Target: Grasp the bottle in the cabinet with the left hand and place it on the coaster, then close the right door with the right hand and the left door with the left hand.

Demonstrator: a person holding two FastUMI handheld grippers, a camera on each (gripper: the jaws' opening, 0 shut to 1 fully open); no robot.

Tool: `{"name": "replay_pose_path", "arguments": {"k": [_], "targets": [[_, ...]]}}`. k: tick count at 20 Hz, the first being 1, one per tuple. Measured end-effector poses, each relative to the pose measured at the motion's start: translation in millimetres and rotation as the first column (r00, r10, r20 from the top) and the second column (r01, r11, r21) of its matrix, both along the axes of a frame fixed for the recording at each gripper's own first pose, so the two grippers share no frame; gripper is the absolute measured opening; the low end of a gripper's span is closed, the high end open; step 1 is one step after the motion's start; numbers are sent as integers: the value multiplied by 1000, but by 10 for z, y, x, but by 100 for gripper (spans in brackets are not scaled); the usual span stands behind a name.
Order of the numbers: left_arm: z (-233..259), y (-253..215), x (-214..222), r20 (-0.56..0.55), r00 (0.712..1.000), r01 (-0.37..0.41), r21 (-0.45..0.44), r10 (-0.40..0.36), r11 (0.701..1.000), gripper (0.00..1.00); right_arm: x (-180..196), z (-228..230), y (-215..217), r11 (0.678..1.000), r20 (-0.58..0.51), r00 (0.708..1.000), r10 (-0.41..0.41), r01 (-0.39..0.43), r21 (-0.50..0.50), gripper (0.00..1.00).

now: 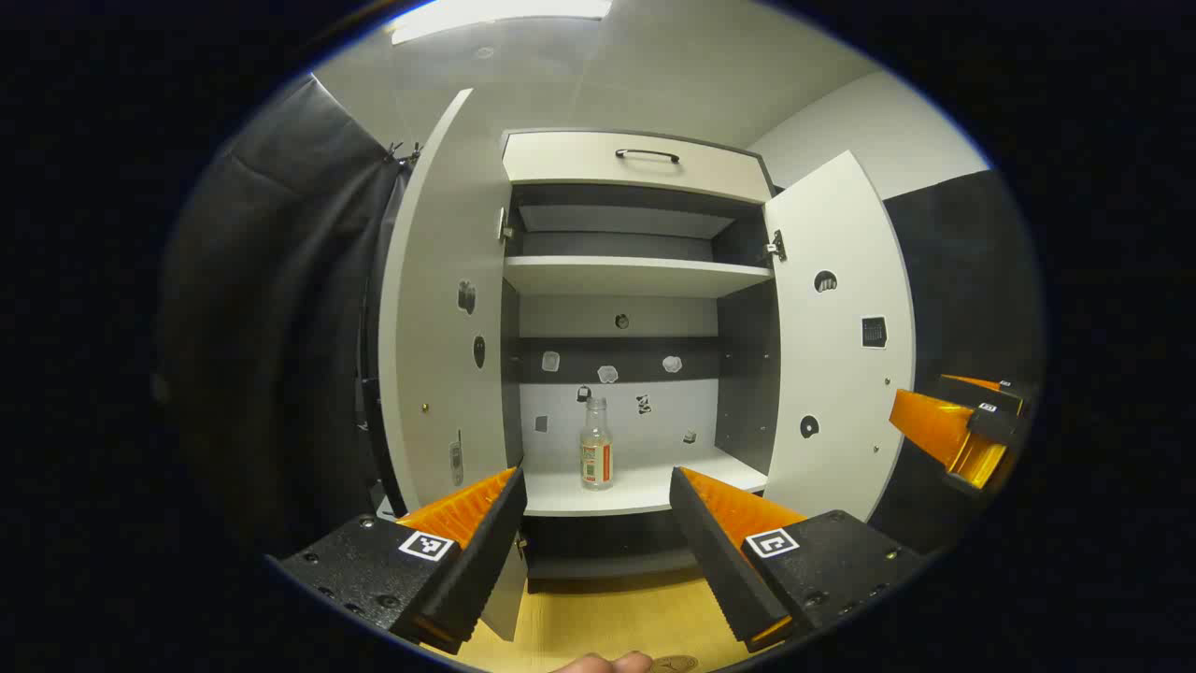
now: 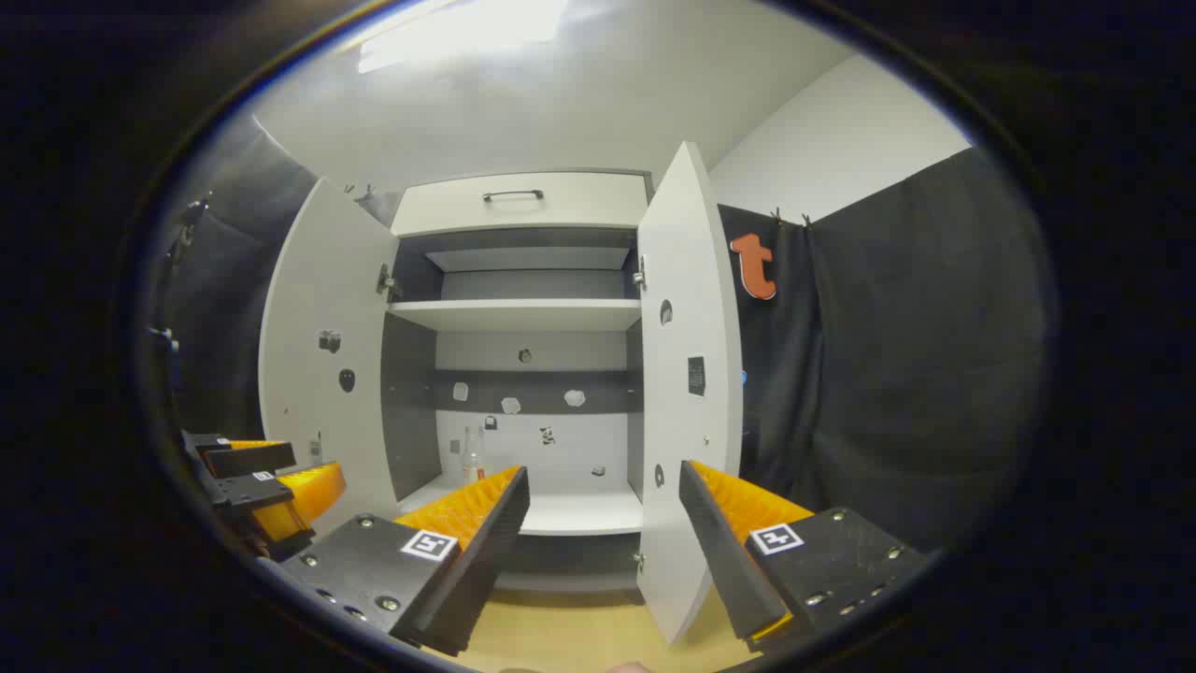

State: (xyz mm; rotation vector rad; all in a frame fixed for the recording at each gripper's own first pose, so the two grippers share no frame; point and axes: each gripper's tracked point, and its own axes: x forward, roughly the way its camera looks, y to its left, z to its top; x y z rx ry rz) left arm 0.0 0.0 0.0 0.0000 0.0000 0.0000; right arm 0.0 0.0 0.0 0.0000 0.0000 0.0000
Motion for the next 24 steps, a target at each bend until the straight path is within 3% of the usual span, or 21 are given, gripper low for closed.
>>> {"name": "replay_pose_path", "arguments": {"k": [5,10,12,13,18,24], "targets": [[-158,35,350,-23,1000,11,-14,-11,1000,98,144,-60,73,1000,4,1000,-6,6,-15,98],[-222,-12,871,-4,1000,31,7,-31,1000,98,349,-134,118,1000,-11,1000,1,-1,31,98],[-285,-35,1141,-3,999,36,9,-36,999,98,425,-159,76,999,-21,1000,-9,10,33,94],[-308,-45,1265,1,999,38,6,-38,999,98,459,-158,48,999,-24,1000,-18,18,29,98],[-548,-82,2013,4,999,34,-8,-34,999,98,558,-146,-56,998,-22,999,-42,43,47,98],[-1029,-5,2865,-18,1000,-25,-5,25,1000,98,523,-143,-154,995,8,999,-52,51,81,98]]}}
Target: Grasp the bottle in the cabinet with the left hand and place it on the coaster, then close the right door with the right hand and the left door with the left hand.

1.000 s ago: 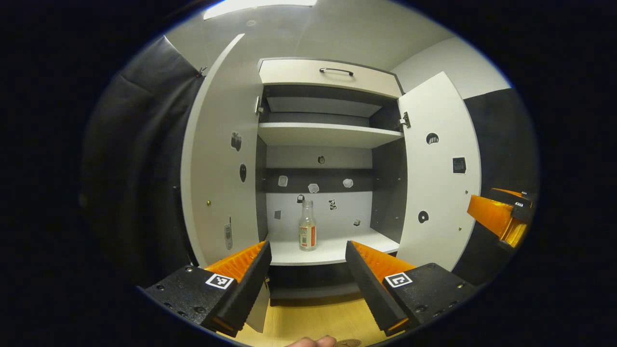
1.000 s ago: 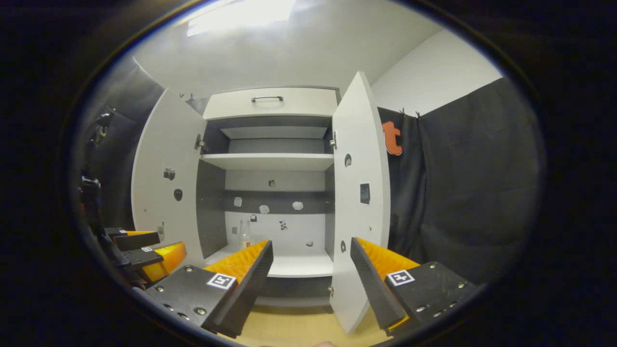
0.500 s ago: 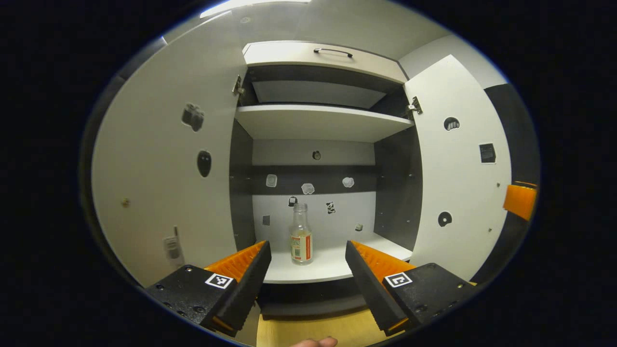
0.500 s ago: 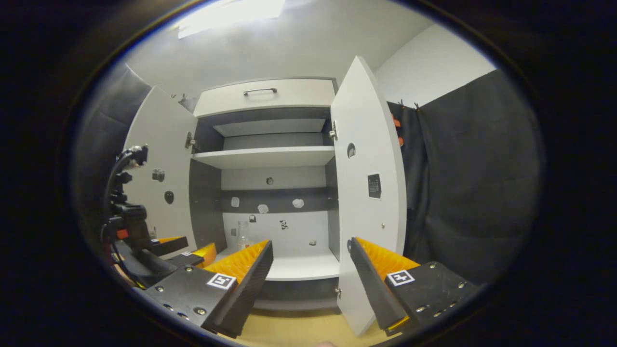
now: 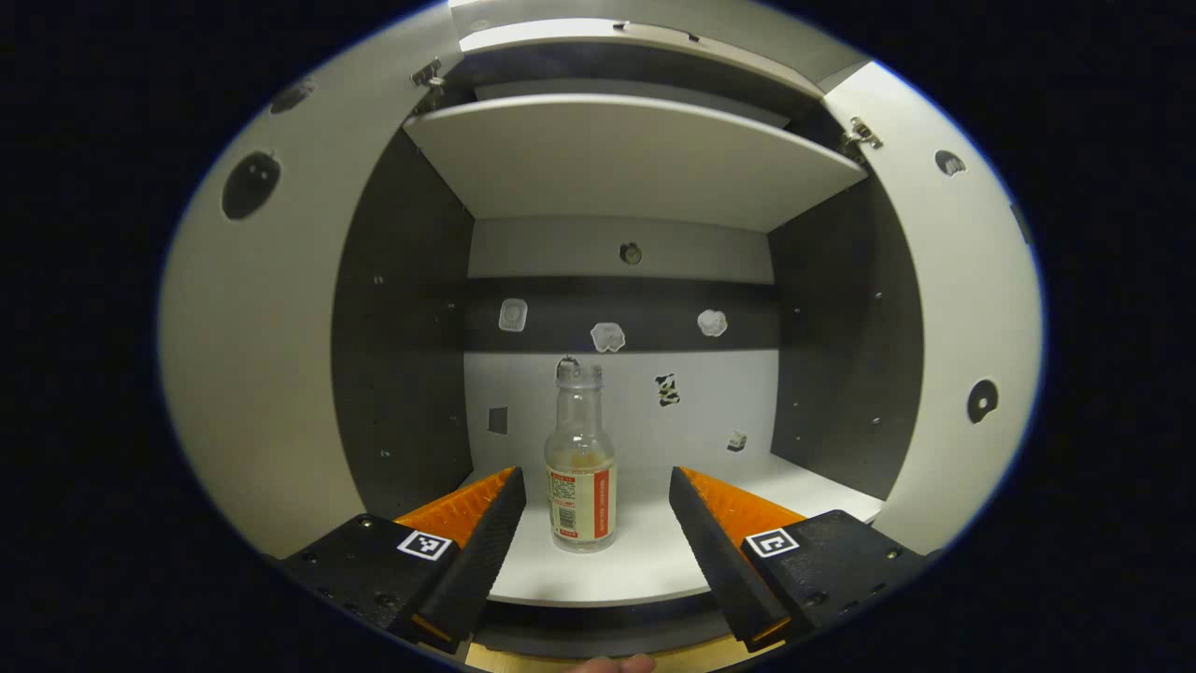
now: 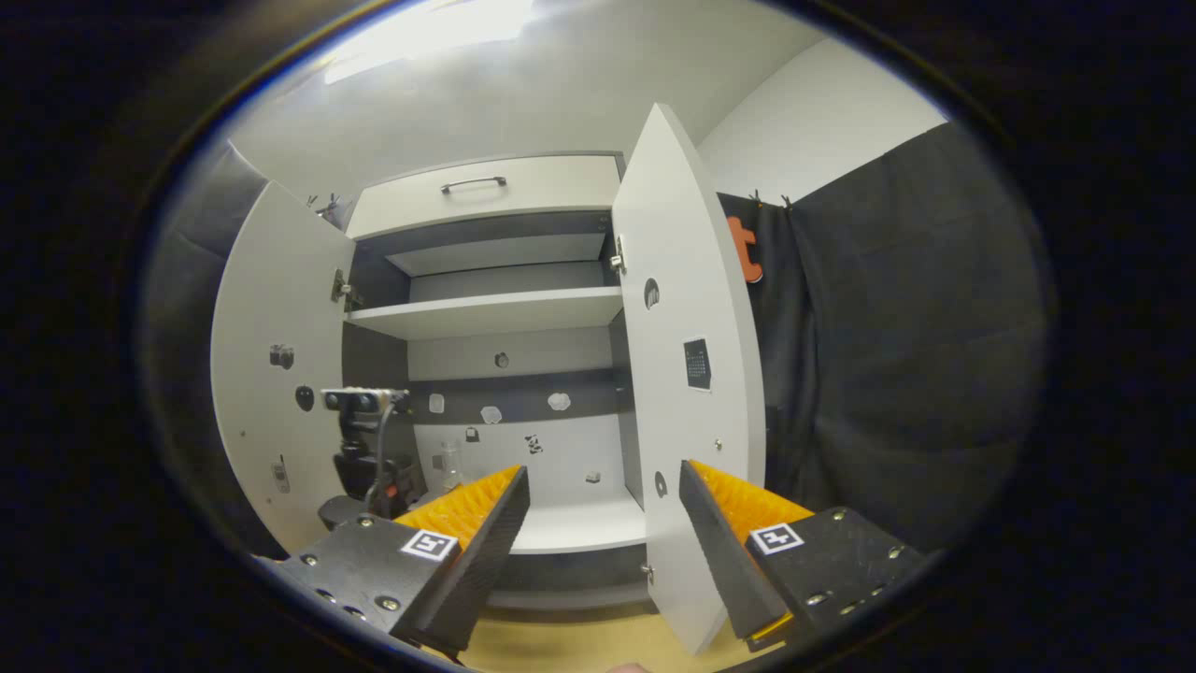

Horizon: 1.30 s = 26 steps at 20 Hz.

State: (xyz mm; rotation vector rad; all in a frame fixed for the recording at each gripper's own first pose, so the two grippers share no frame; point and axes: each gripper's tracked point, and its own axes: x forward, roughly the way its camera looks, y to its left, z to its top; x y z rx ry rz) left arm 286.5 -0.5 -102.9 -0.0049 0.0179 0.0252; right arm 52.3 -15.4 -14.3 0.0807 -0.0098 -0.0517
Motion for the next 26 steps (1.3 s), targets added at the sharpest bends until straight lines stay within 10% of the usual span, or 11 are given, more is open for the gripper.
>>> {"name": "replay_pose_path", "arguments": {"k": [14,16,26], "targets": [[-519,48,1065,-147,989,-5,54,13,999,93,-573,-257,-488,992,-34,993,-109,106,-73,98],[-489,88,1024,-187,982,-25,82,40,996,79,-736,-268,-565,988,-40,990,-135,131,-81,98],[320,-549,-118,-85,995,59,-13,-60,998,79,-1776,-164,-837,986,-7,986,-164,164,-28,98]]}}
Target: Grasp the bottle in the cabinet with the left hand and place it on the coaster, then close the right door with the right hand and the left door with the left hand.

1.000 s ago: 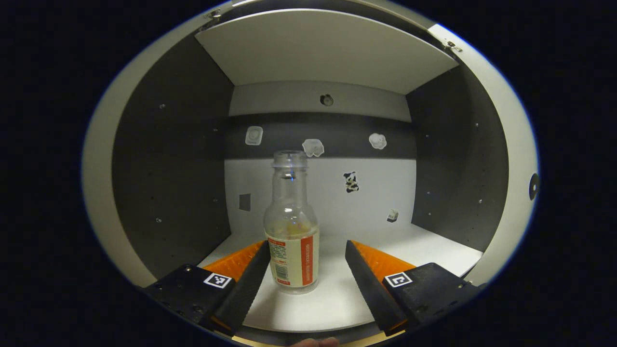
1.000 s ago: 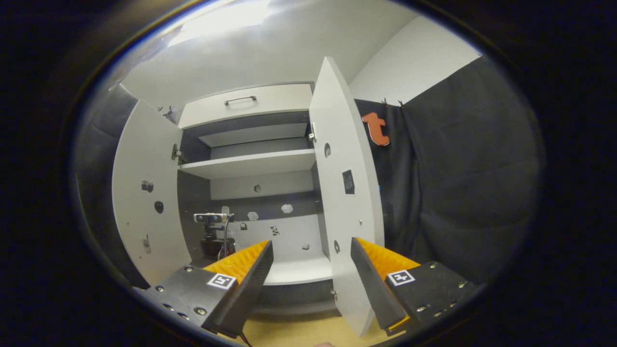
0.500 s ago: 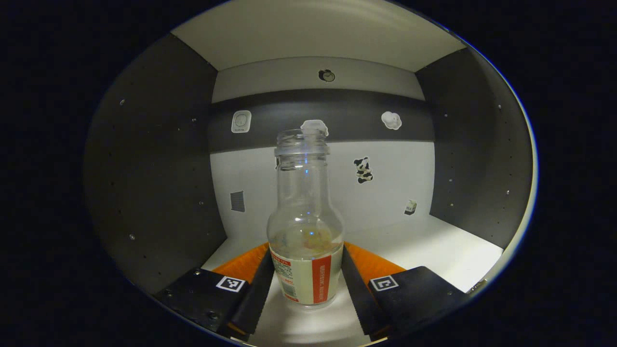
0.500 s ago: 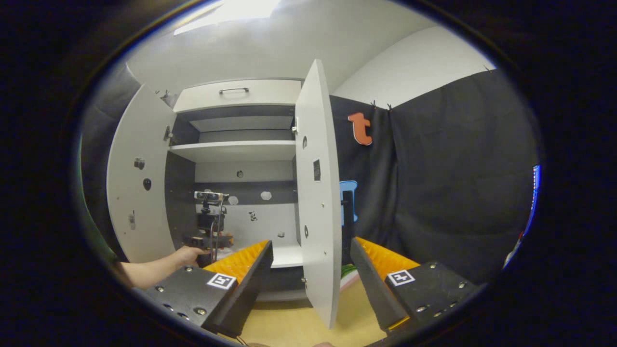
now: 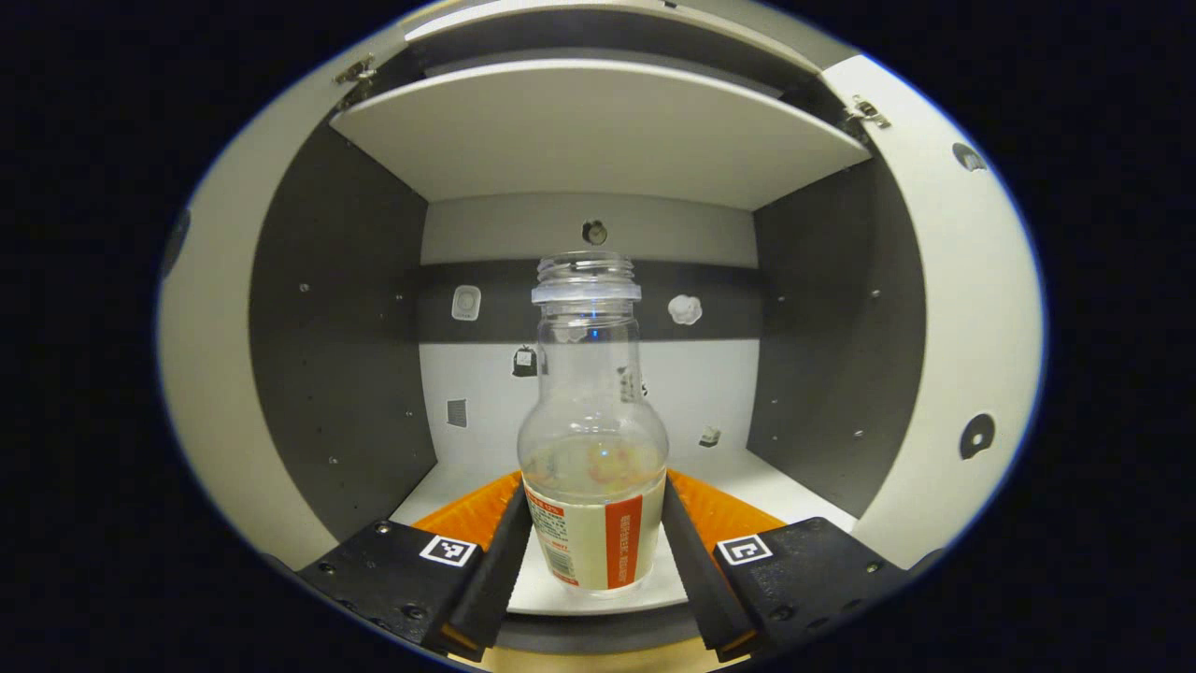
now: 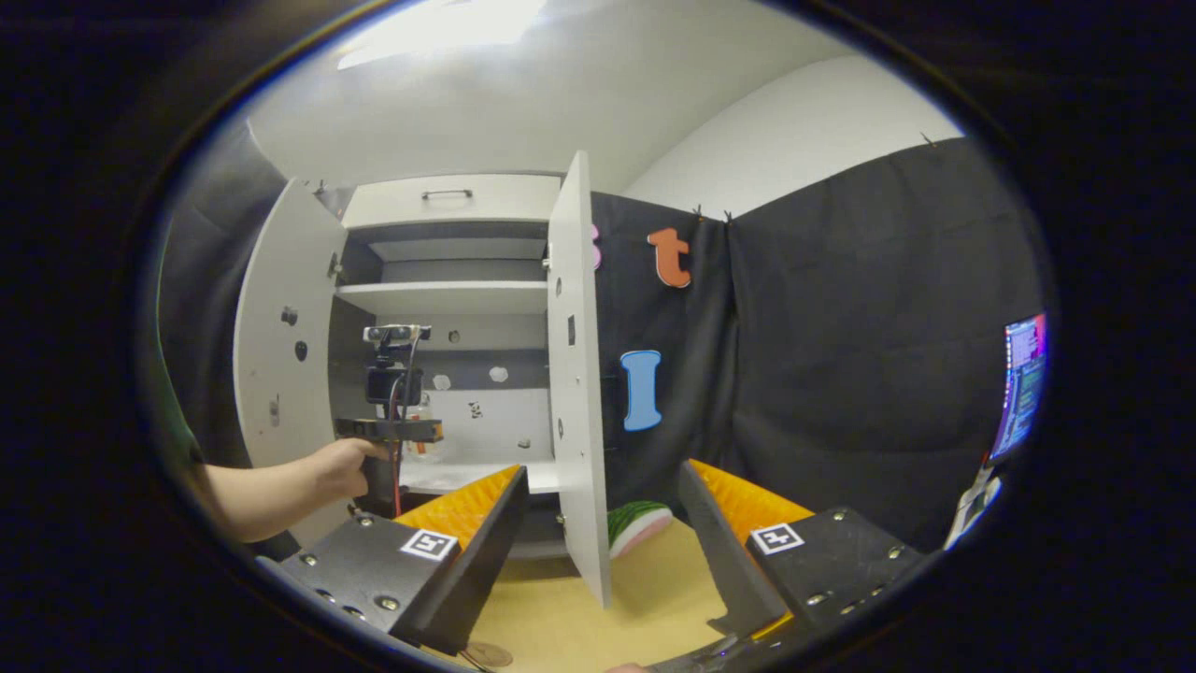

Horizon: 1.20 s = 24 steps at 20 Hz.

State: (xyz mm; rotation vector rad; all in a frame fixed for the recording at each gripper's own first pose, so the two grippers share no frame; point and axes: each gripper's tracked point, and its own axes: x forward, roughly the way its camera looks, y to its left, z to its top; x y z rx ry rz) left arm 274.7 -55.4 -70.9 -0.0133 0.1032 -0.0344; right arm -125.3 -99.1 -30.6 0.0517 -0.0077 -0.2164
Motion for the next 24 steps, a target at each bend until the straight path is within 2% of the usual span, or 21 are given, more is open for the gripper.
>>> {"name": "replay_pose_path", "arguments": {"k": [2,6,11,14,17,18,19,22,24], "targets": [[78,-97,-335,22,1000,6,-11,-6,1000,79,-191,28,-163,999,27,999,-20,19,45,94],[17,-290,-989,53,998,41,-35,-39,999,79,-456,-1,-413,997,50,999,-22,19,73,98],[-499,-382,-1691,5,997,80,-60,-80,995,79,-552,-159,-648,1000,22,1000,-14,14,2,98],[-1023,-324,-1998,-30,998,55,0,-55,999,80,-480,-262,-637,1000,32,999,24,-24,12,98],[-1583,-363,-2257,-26,997,79,38,-78,996,80,-379,-415,-554,996,33,997,70,-72,56,98],[-1818,-362,-2333,-37,996,85,52,-83,995,80,-339,-497,-527,994,17,997,80,-81,69,94],[-2084,-381,-2434,-66,993,101,55,-97,993,79,-290,-568,-491,992,-3,996,87,-86,87,98],[-2757,-450,-2729,-134,982,135,14,-132,991,80,-90,-739,-227,983,-31,988,149,-145,111,98],[-3131,-509,-2926,-176,972,155,-9,-154,988,80,-27,-883,-168,986,-63,987,149,-143,87,98]]}}
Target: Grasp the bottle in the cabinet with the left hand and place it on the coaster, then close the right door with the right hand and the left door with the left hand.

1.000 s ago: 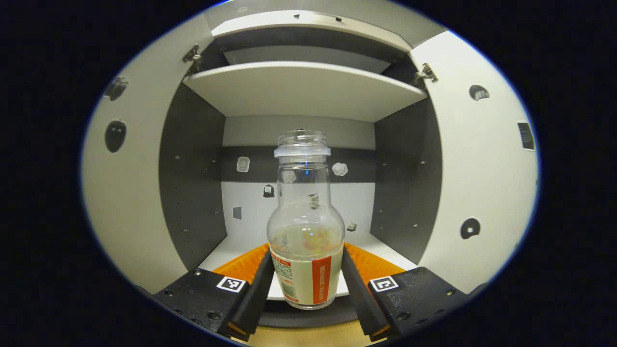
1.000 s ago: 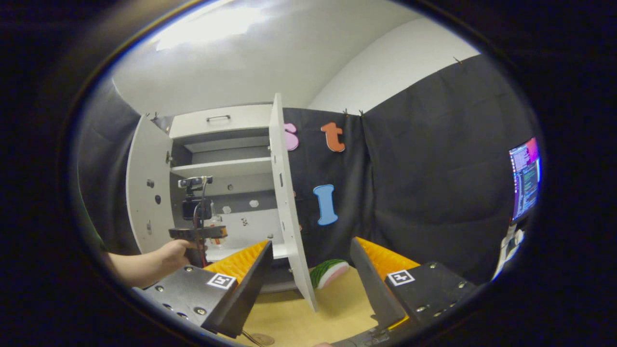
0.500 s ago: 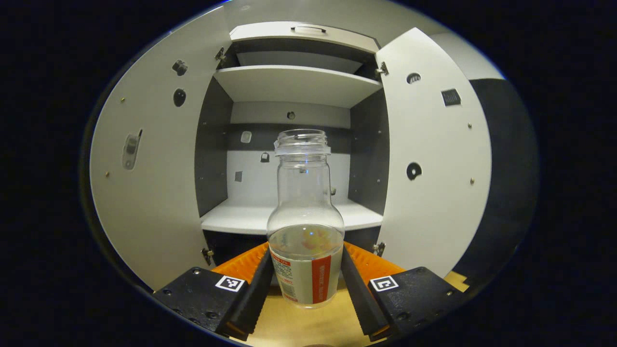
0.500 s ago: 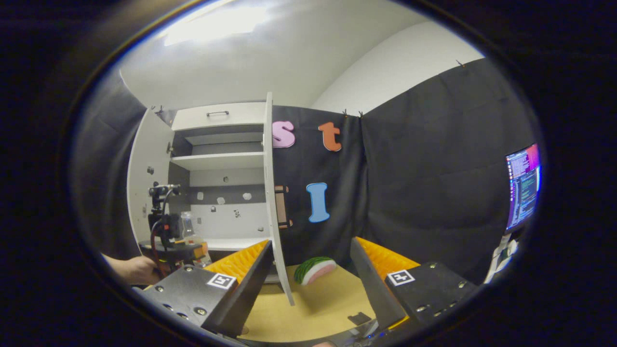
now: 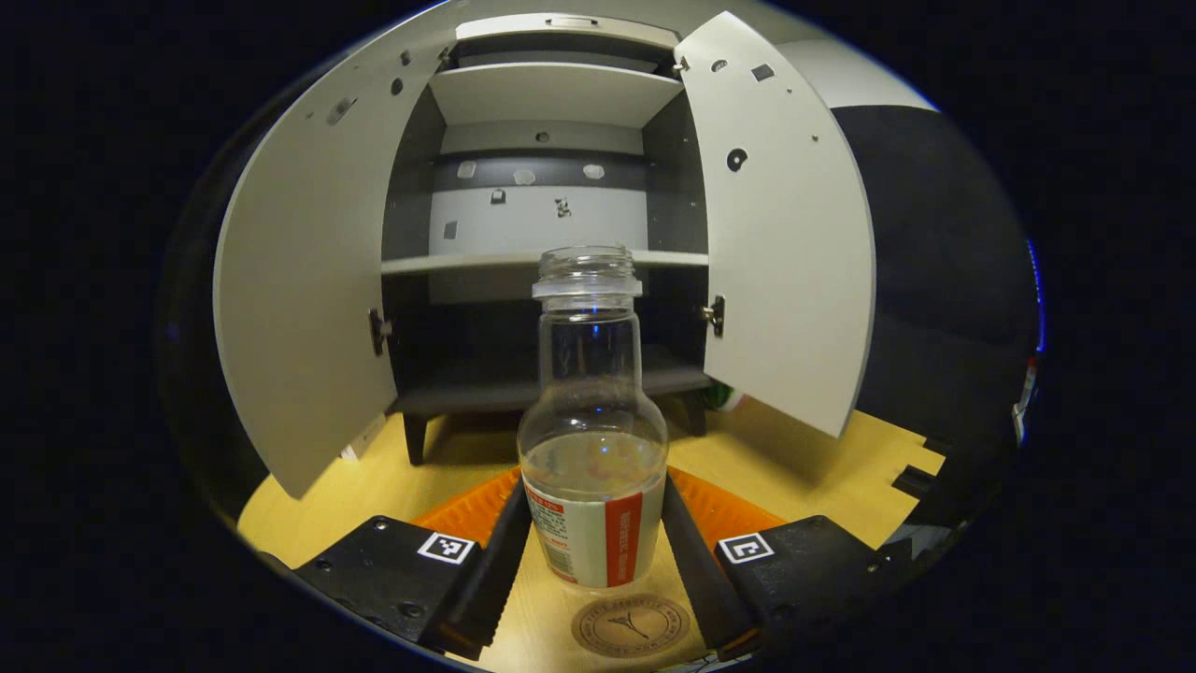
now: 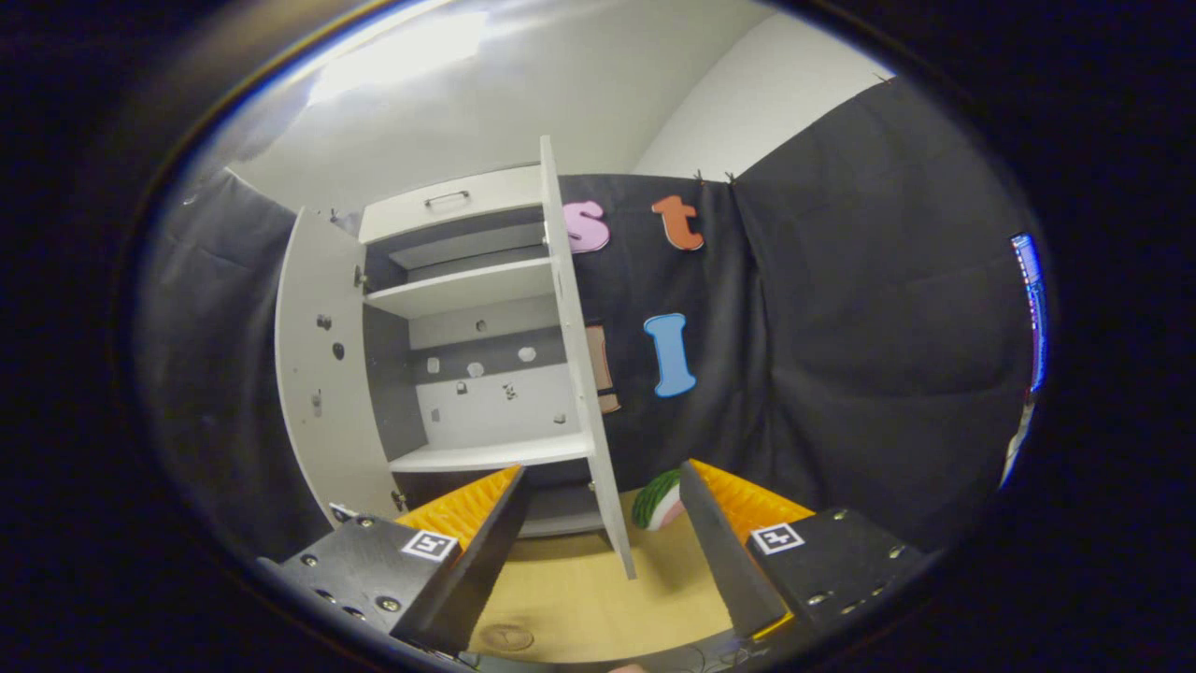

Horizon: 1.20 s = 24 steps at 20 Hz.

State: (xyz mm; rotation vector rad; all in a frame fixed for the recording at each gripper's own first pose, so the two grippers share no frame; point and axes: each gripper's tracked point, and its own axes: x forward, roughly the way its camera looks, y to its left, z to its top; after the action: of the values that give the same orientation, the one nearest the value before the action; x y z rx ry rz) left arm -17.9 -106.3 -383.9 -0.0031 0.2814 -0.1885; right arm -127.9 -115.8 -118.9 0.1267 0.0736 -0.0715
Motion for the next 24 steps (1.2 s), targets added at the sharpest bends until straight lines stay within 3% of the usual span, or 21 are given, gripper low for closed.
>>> {"name": "replay_pose_path", "arguments": {"k": [1,2,4,9,11,14,15,18,24], "targets": [[-156,-24,-89,-18,1000,10,18,-10,1000,80,15,-43,22,1000,0,1000,-1,1,-26,94],[-290,-21,-165,-29,1000,14,40,-13,999,80,49,-96,107,999,-2,1000,15,-15,-44,98],[-417,-71,-248,-21,999,39,67,-38,997,80,70,-203,290,996,-15,998,62,-63,-58,98],[-530,-185,-302,11,996,88,49,-88,995,81,6,-372,502,992,-28,992,123,-124,-37,94],[-632,-150,-322,-1,995,97,66,-97,993,81,-3,-392,496,992,-24,992,122,-122,-20,98],[-733,-191,-388,-34,991,129,48,-128,990,82,-26,-412,444,994,-29,994,108,-108,-2,94],[-745,-180,-418,-51,990,134,57,-131,989,83,-22,-403,408,995,-28,995,100,-100,-5,98],[-623,-178,-458,-36,987,158,69,-156,985,97,-26,-375,292,997,-26,997,70,-70,-7,98],[96,-232,-478,35,972,231,61,-233,971,99,2,-253,-2,1000,-18,1000,-5,5,-3,98]]}}
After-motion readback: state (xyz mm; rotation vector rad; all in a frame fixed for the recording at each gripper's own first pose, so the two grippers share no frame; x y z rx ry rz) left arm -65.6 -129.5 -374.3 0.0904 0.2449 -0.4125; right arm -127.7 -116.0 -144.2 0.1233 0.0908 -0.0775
